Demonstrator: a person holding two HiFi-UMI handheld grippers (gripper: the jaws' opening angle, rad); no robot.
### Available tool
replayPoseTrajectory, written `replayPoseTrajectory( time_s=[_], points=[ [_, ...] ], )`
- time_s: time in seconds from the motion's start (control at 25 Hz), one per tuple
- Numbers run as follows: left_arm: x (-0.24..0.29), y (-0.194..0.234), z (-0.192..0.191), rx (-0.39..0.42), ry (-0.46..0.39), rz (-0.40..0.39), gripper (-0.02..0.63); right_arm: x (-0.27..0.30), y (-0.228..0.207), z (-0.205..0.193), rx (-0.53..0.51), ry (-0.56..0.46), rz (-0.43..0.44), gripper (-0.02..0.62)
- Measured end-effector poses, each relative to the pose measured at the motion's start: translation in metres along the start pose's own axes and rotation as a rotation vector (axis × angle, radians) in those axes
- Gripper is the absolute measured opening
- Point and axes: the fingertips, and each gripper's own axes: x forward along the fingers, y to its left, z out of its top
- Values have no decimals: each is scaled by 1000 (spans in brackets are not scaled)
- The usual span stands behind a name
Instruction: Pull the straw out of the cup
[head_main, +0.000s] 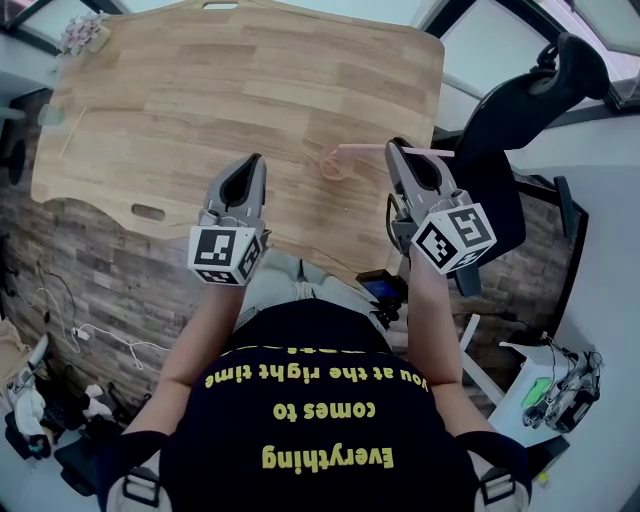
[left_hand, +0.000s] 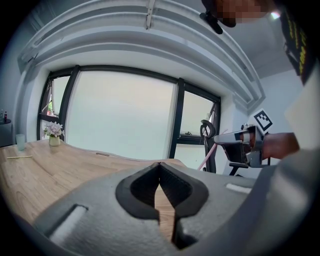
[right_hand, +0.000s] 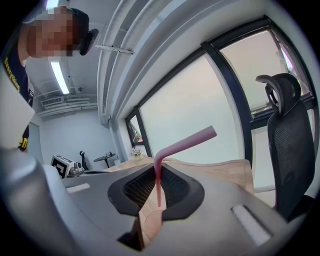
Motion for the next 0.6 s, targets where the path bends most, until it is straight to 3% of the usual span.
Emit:
replayPoseTrajectory(
  time_s=[0.6],
  points=[
    [-3, -15, 23, 41, -40, -43, 0, -19, 6, 27, -25, -61, -17, 40]
  ],
)
